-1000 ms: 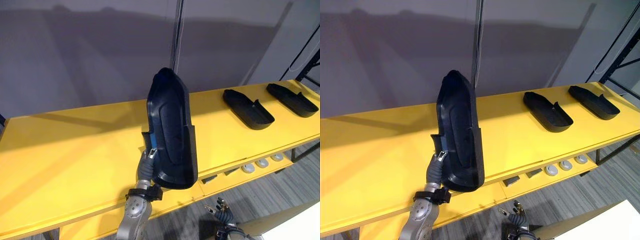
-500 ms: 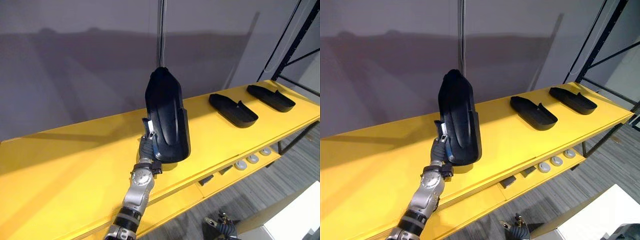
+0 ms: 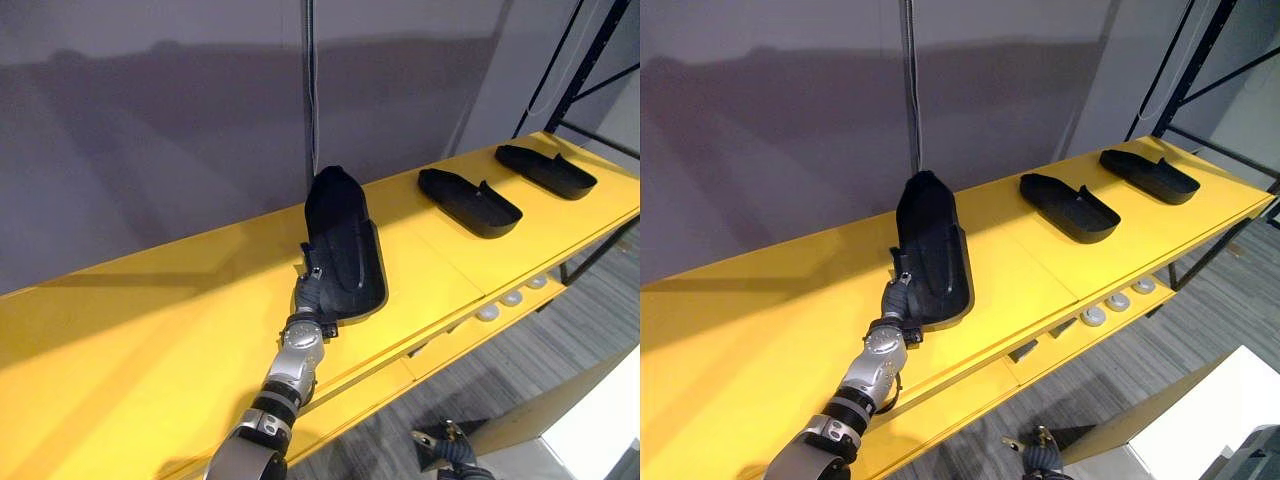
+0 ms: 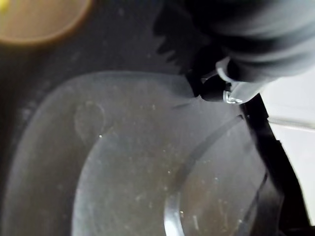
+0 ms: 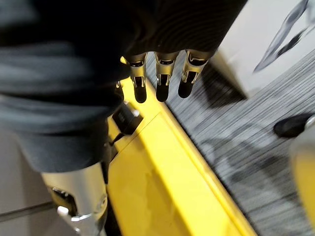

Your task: Walk over and take plastic housings, then place them on the shelf

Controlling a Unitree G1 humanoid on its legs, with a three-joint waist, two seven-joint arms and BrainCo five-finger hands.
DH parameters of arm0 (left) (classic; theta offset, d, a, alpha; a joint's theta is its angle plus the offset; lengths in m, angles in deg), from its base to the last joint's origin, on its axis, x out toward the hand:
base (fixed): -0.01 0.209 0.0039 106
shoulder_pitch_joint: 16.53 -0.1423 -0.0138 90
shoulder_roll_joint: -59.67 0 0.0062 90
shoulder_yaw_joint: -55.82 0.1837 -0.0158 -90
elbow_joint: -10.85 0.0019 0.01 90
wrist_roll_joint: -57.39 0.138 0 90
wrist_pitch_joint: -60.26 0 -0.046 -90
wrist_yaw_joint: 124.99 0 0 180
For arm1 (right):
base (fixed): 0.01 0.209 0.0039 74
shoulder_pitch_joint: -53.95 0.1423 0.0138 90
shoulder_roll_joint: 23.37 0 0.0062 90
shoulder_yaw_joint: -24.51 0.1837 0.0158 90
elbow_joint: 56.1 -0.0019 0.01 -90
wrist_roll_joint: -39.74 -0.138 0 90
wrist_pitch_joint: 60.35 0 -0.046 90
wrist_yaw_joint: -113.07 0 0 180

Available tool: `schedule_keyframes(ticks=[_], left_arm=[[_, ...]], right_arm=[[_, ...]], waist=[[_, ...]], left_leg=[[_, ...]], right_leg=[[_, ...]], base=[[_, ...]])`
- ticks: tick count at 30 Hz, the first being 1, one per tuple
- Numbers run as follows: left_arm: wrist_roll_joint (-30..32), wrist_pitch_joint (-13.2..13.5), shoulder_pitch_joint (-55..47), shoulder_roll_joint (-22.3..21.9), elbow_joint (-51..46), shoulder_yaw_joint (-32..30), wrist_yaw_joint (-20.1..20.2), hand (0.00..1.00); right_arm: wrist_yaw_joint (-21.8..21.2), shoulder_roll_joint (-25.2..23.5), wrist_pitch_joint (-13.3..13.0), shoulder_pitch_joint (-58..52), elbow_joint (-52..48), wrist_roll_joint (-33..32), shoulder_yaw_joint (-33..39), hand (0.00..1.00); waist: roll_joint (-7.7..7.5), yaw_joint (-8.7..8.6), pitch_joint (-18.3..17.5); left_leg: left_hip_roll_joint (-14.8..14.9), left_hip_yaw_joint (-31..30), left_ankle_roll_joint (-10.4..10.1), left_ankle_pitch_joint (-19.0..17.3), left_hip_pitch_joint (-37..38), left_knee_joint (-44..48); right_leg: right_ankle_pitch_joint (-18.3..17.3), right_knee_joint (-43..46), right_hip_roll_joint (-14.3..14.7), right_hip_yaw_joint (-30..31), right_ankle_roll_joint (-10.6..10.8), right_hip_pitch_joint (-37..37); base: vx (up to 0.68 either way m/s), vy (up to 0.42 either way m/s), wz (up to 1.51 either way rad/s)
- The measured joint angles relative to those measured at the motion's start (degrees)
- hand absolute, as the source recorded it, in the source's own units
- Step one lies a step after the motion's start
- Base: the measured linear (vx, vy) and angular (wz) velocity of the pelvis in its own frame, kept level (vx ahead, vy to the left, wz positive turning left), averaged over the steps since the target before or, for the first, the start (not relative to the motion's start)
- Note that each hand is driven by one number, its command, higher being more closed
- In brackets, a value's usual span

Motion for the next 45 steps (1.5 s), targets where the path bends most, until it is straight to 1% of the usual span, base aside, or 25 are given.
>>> schedule_keyframes(ticks=[1, 2, 5, 8, 10, 14, 16, 18, 20, 22, 24, 29, 31, 33, 34, 39, 40, 42, 45], left_arm=[[-0.19, 0.06, 0.06, -0.01, -0.01, 0.01, -0.16, 1.0], [-0.68, 0.2, 0.6, -0.02, -0.01, 0.08, -0.7, 0.0], [-1.72, 0.47, 2.32, -0.07, 0.16, -0.01, -1.08, 0.0], [-2.84, 0.59, 2.91, -1.21, 0.49, 0.14, -1.24, 0.0], [-3.93, 0.59, 2.97, -2.54, 0.66, 0.51, -1.22, 0.0], [-5.26, 0.59, 2.97, -2.76, 1.01, 3.19, -1.1, 0.0], [-6.35, 0.65, 2.97, -2.76, 0.98, 3.63, -1.19, 0.0], [-6.96, 0.65, 2.97, -2.77, 0.9, 4.08, -1.27, 0.0], [-8.32, 0.71, 2.97, -2.79, 0.15, 4.63, -1.6, 0.0], [-8.51, 0.91, 2.96, -2.79, -1.46, 5.44, -2.21, 0.0], [-8.47, 1.23, 2.96, -2.79, -3.65, 6.46, -2.7, 0.0], [-8.03, 2.24, 2.95, -2.79, -10.59, 6.66, -3.53, 0.0], [-6.46, 2.53, 2.91, -2.8, -14.43, 6.6, -3.64, 0.0], [-2.46, 2.99, 2.45, -2.81, -18.73, 6.53, -3.64, 0.0], [-0.24, 3.02, 2.08, -2.82, -21.02, 6.48, -3.62, 0.0], [5.71, 3.39, -1.1, -2.17, -29.03, 6.33, -3.21, 0.0], [7.37, 3.39, -1.92, -1.43, -30.67, 6.32, -3.03, 1.0], [8.81, 3.4, -2.66, -0.79, -32.83, 6.37, -2.53, 1.0], [10.45, 3.62, -3.69, 0.01, -35.87, 7.15, -0.24, 1.0]], right_arm=[[0.0, -0.28, 0.01, -0.01, 0.01, 0.0, 0.07, 0.0], [0.0, -0.69, 0.02, -0.02, 0.02, 0.0, 0.06, 0.0], [0.09, -0.81, 0.02, 0.0, 0.03, -0.02, 0.21, 0.0], [0.29, -0.71, 0.02, 0.02, 0.03, -0.11, 0.3, 0.0], [0.68, -0.69, 0.03, 0.03, 0.04, -0.16, 0.31, 0.0], [0.76, -0.6, 0.03, 0.4, 0.04, -0.25, 0.32, 0.0], [0.87, -0.59, 0.03, 0.56, 0.04, -0.26, 0.33, 0.0], [1.08, -0.61, 0.03, 0.73, 0.04, -0.26, 0.31, 0.0], [1.35, -0.69, 0.03, 1.25, 0.03, -0.26, 0.28, 0.0], [1.58, -0.7, 0.03, 1.78, 0.01, -0.27, 0.29, 0.0], [1.77, -0.74, 0.03, 1.99, 0.0, -0.27, 0.27, 0.0], [1.87, -0.91, 0.03, 1.78, -0.01, -0.42, 0.26, 0.0], [1.88, -0.98, 0.02, 1.7, -0.02, -0.57, 0.27, 0.0], [1.88, -1.21, 0.02, 1.43, -0.02, -0.61, 0.28, 0.0], [1.87, -1.31, 0.02, 1.2, -0.02, -0.63, 0.28, 0.0], [1.78, -2.28, -0.01, 0.14, -0.2, -1.42, 0.97, 0.0], [1.7, -2.91, -0.01, -0.19, -0.22, -1.54, 1.34, 0.0], [1.33, -3.0, -0.01, -0.53, -0.22, -1.61, 1.33, 0.0], [1.14, -3.0, -0.02, -0.56, -0.27, -1.79, 1.41, 0.0]], waist=[[-0.15, 0.0, 0.07], [-0.51, 0.0, 0.29], [-1.33, -0.17, 0.82], [-1.41, -0.44, 0.87], [-1.43, -0.52, 0.9], [-1.43, -0.78, 0.93], [-1.44, -1.31, 0.93], [-1.48, -1.44, 0.96], [-1.82, -1.64, 1.16], [-2.46, -1.66, 1.61], [-2.77, -1.61, 1.79], [-2.88, -1.61, 1.86], [-2.94, -1.52, 1.9], [-3.0, -1.31, 1.94], [-3.05, -0.98, 1.97], [-3.33, 0.35, 2.2], [-3.36, 0.46, 2.22], [-3.38, 0.49, 2.23], [-3.42, 0.99, 2.25]], left_leg=[[-0.09, 0.01, 0.01, -0.01, -0.06, 0.0], [-0.2, -0.02, 0.02, -0.01, -0.22, 0.0], [-0.03, 0.01, 0.02, -0.01, -1.15, 0.23], [0.85, 0.11, -0.02, 0.01, -1.61, 0.46], [1.56, 0.01, -0.32, 0.2, -1.52, 0.44], [2.32, -0.14, -1.06, 0.8, -1.46, 0.0], [2.35, -0.54, -1.01, 1.08, -1.45, -0.18], [2.32, -0.58, -0.98, 1.13, -1.43, -0.21], [2.29, -0.63, -0.93, 1.18, -1.27, -0.19], [2.32, -0.66, -0.93, 1.18, -0.82, -0.18], [2.31, -0.71, -0.93, 1.18, -0.8, -0.17], [2.4, -0.71, -0.94, 1.18, -0.74, -0.03], [2.46, -0.74, -0.95, 1.17, -0.65, 0.06], [2.53, -0.95, -0.96, 1.15, -0.61, 0.23], [2.58, -1.05, -1.0, 1.12, -0.6, 0.35], [2.77, -1.42, -1.08, 1.06, -0.61, 0.76], [2.84, -1.55, -1.08, 1.06, -0.56, 0.8], [2.85, -1.78, -1.08, 1.06, -0.56, 0.8], [2.87, -1.77, -1.08, 1.06, -0.56, 0.8]], right_leg=[[-0.11, -0.03, -0.11, 0.03, 0.36, -0.05], [-0.41, -0.14, -0.25, 0.05, 0.86, -0.1], [-1.36, -0.42, -0.2, 0.18, 2.3, -0.54], [-1.63, -1.55, 0.4, 0.23, 2.72, -0.5], [-1.63, -2.08, 1.07, 0.21, 2.72, -0.05], [-1.63, -2.09, 1.82, 0.11, 2.69, -0.07], [-1.62, -2.09, 1.89, -0.04, 2.67, 0.08], [-1.62, -2.09, 1.87, -0.07, 2.66, 0.12], [-1.61, -2.1, 1.82, -0.11, 2.65, 0.33], [-1.61, -2.13, 1.83, -0.13, 2.65, 0.84], [-1.61, -2.13, 1.81, -0.14, 2.65, 0.89], [-1.6, -2.13, 1.84, -0.15, 2.64, 1.04], [-1.59, -2.12, 1.87, -0.19, 2.62, 1.19], [-1.58, -2.13, 1.89, -0.31, 2.61, 1.46], [-1.58, -2.14, 1.91, -0.37, 2.6, 1.6], [-1.41, -2.43, 1.97, -0.99, 2.35, 2.21], [-1.15, -3.13, 1.97, -1.36, 2.05, 2.7], [-1.14, -3.22, 1.98, -1.55, 2.04, 2.86], [-1.14, -3.32, 2.01, -1.57, 2.03, 2.88]], base=[[0.0, 0.0, 0.0], [0.0, 0.0, 0.0], [-0.02, -0.04, -0.04], [-0.03, -0.08, -0.07], [-0.03, -0.09, -0.02], [-0.03, -0.056, 0.02], [-0.02, -0.023, 0.07], [-0.01, -0.003, 0.02], [0.0, 0.0, 0.0], [0.0, 0.0, 0.0], [0.0, 0.0, 0.0], [0.0, 0.0, 0.0], [0.0, 0.0, 0.0], [-0.02, -0.003, 0.04], [-0.03, -0.005, 0.06], [-0.03, -0.005, 0.05], [-0.03, -0.002, 0.05], [-0.02, -0.001, 0.05], [0.0, 0.0, 0.0]])
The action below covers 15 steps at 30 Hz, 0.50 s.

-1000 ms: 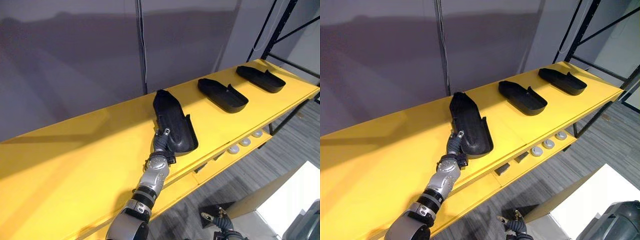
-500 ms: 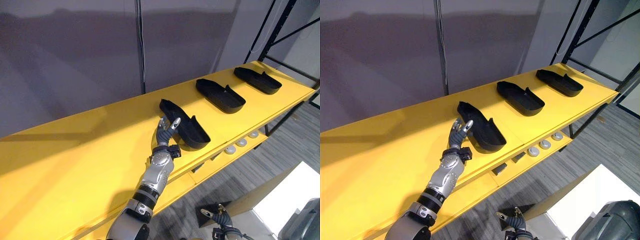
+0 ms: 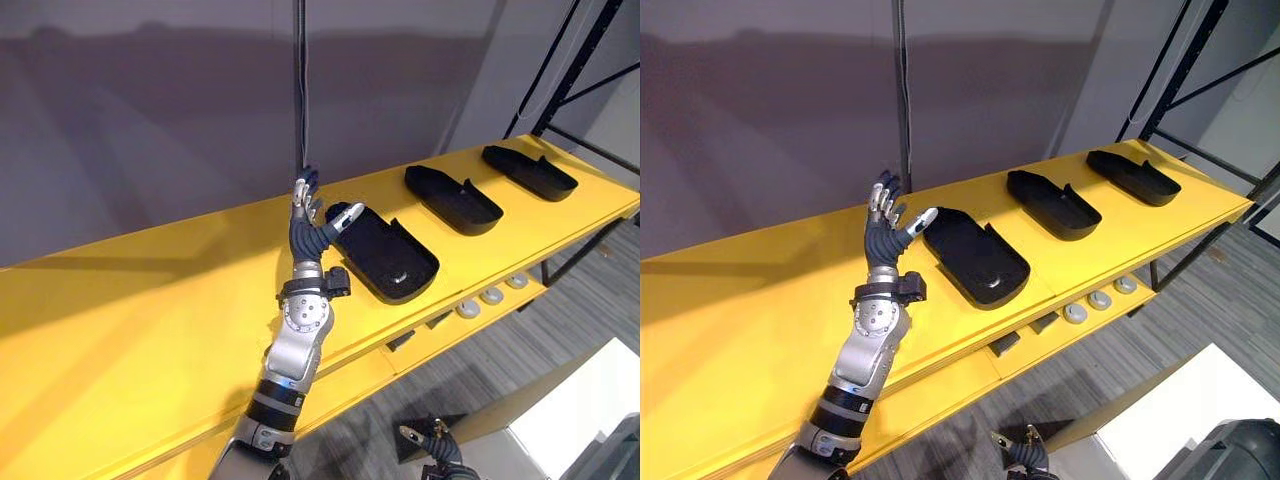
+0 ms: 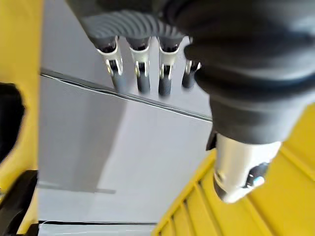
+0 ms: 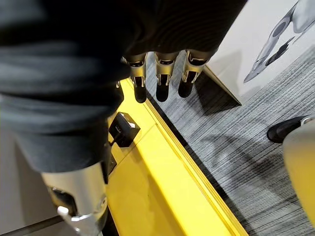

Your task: Walk over and take plastic housings, then place them on the shelf

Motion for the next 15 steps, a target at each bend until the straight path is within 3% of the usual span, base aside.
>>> schedule_keyframes(ticks=[6, 15], left_arm=[[0.16, 3.26, -5.41, 2.77, -4.51, 7.7, 6.81, 1.0], [-3.02, 5.12, -5.54, 3.97, -2.43, 21.51, 19.54, 1.0]], right_arm=[[-0.61, -0.21, -0.06, 0.05, -0.47, -0.01, -0.01, 0.0], [-1.97, -0.08, -0.08, 0.59, 2.56, 0.06, -0.03, 0.0]], waist=[[-0.01, 0.49, 0.0], [0.08, 0.11, -0.08]], left_leg=[[0.0, 0.05, -0.16, -0.13, 0.0, -0.05], [-0.02, 0.73, -0.19, -0.15, -0.01, -0.37]], right_leg=[[0.01, -0.31, 0.01, 0.0, -0.02, 0.1], [0.14, -0.53, 0.32, 1.23, -0.11, -0.49]], base=[[0.0, 0.0, 0.0], [-0.01, 0.001, -0.05]])
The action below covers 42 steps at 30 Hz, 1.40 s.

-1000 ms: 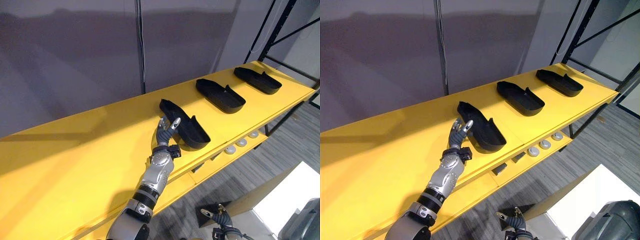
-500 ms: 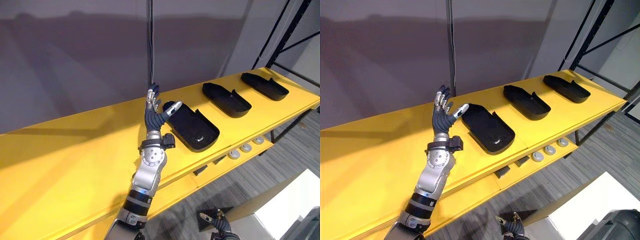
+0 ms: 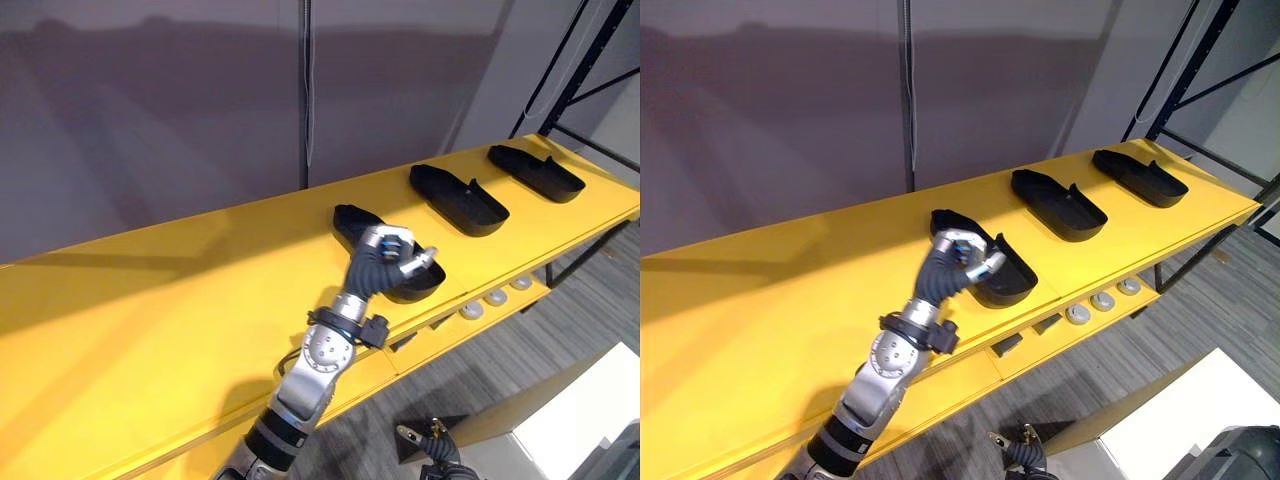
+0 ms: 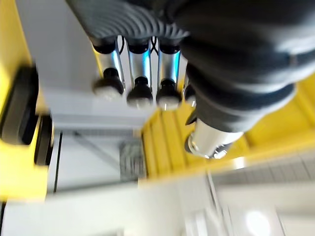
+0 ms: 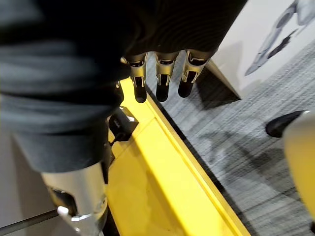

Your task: Walk over and take plastic housings, then place them on the shelf

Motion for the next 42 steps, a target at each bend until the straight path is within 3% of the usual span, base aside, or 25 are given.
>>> schedule_keyframes(ticks=[7, 9, 15, 22, 30, 42], left_arm=[[0.48, -0.53, 5.22, 0.21, 12.27, 7.46, 3.81, 1.0], [1.59, -0.91, 6.11, 0.04, 14.84, 8.17, 3.94, 1.0], [5.44, -2.01, 8.76, -2.03, 22.28, 8.5, 3.68, 1.0], [10.22, -3.47, 9.09, -1.97, 30.17, 6.47, 2.32, 1.0], [11.89, -4.09, 9.07, -1.92, 33.33, -0.7, -1.46, 1.0], [12.11, -4.12, 8.96, -3.03, 33.77, -4.32, -4.04, 1.0]], right_arm=[[-0.71, 1.04, 0.0, 1.13, 2.71, 0.26, 0.0, 0.0], [-0.76, 1.06, 0.01, 2.18, 3.25, 0.26, -0.03, 0.0], [-0.75, 2.6, 0.0, 2.56, 3.31, 0.26, -0.05, 0.0], [-0.69, 3.09, 0.0, 4.75, 3.31, 0.24, -0.01, 0.0], [-0.46, 2.91, -0.03, 6.25, 3.5, 0.17, 0.0, 0.0], [0.68, 2.89, -0.7, 4.91, 3.48, -0.08, 0.08, 0.0]], waist=[[0.12, -1.76, 0.03], [0.32, -2.87, 0.23], [1.41, -3.85, 1.06], [2.86, -5.0, 3.57], [2.88, -5.76, 6.02], [2.84, -6.44, 7.68]], left_leg=[[-0.14, 1.1, 0.02, 0.02, -0.19, -0.04], [-0.23, 1.37, 0.04, 0.03, -0.41, 0.01], [-0.35, 2.22, 0.04, 0.03, -0.32, -0.19], [-0.24, 3.35, -0.2, 0.88, 0.11, -1.99], [-0.06, 3.91, -0.31, 1.31, 0.56, -2.82], [0.76, 4.7, -0.72, 2.2, 0.6, -3.98]], right_leg=[[0.06, 0.56, 0.14, 1.18, 0.02, -1.17], [0.06, 0.88, 0.16, 1.64, 0.03, -1.67], [0.12, 0.98, 0.25, 2.31, 0.12, -2.15], [1.07, -0.22, 0.97, 3.22, -0.07, -2.57], [1.91, -1.59, 1.18, 3.3, -0.15, -2.05], [2.93, -2.48, 1.84, 3.57, -0.32, -2.55]], base=[[-0.01, 0.002, -0.08], [-0.03, 0.004, -0.11], [-0.02, 0.005, -0.07], [-0.01, 0.003, -0.08], [-0.02, 0.002, -0.02], [-0.04, -0.005, -0.03]])
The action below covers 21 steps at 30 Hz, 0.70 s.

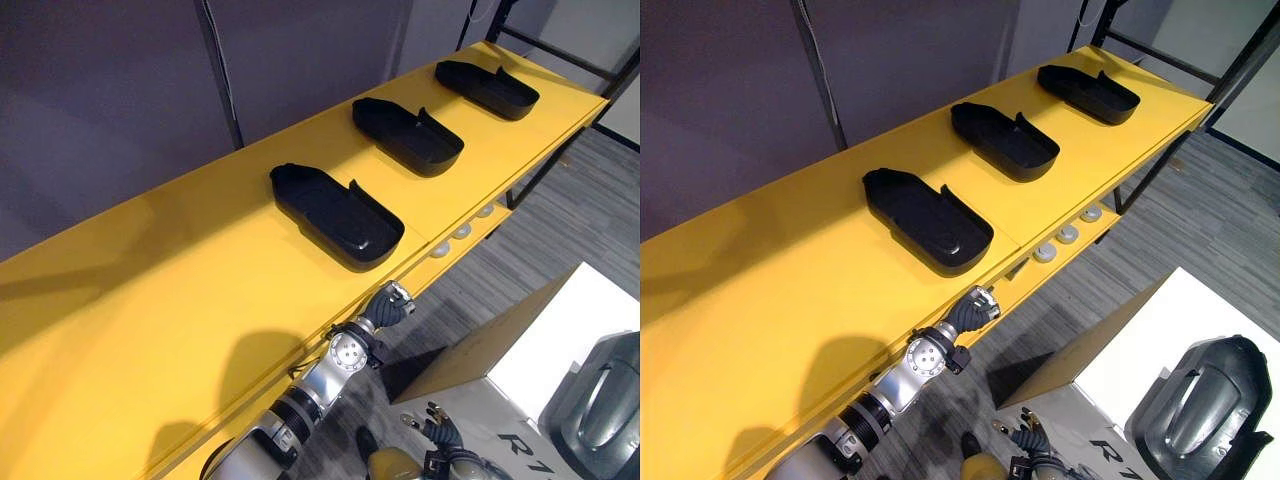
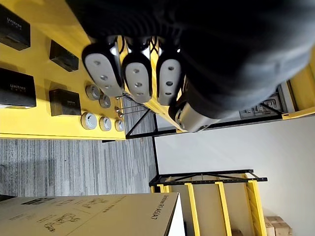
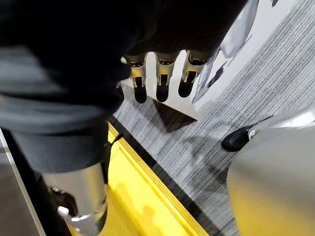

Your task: Walk over and take plastic housings, then place them on the shelf

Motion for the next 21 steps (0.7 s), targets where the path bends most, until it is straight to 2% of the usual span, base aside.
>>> schedule_keyframes(ticks=[3, 10, 14, 21], left_arm=[[-0.99, 0.0, 0.0, -0.13, 0.0, -0.07, -0.44, 1.0], [-14.71, 2.16, -0.26, -0.08, -0.1, -1.24, -0.01, 1.0], [-17.98, 3.0, -0.79, 0.29, -0.81, -1.24, 0.58, 1.0], [-18.3, 4.95, -1.86, 1.91, -4.33, -3.07, 0.09, 1.0]], right_arm=[[0.16, 0.06, -0.56, -0.25, 0.0, 0.01, -0.01, 0.0], [0.33, 0.27, -0.62, -0.59, 0.02, 0.02, -0.07, 0.0], [0.33, 0.4, -0.63, -0.77, 0.18, 0.03, -0.09, 0.0], [0.32, 1.13, -0.63, -1.6, 0.43, 0.06, -0.25, 0.0]], waist=[[0.0, 0.0, 0.01], [0.02, -0.1, 0.01], [0.04, -0.1, 0.0], [0.29, 0.01, -0.15]], left_leg=[[0.21, 0.04, -0.11, 0.06, 0.0, -0.03], [0.4, 0.23, -0.21, 0.04, 0.1, 0.0], [0.4, 0.27, -0.27, -0.01, 0.1, 0.06], [0.17, 0.24, -0.31, -0.04, 0.08, 0.27]], right_leg=[[0.01, 0.0, 0.22, 0.0, -0.02, -0.03], [0.04, 0.06, 0.43, 0.18, -0.06, -0.08], [0.04, 0.07, 0.45, 0.23, -0.06, -0.1], [0.04, 0.11, 0.45, 0.24, -0.06, -0.05]], base=[[-0.01, -0.005, 0.0], [-0.01, 0.0, -0.01], [0.0, 0.0, 0.0], [0.0, 0.0, 0.0]])
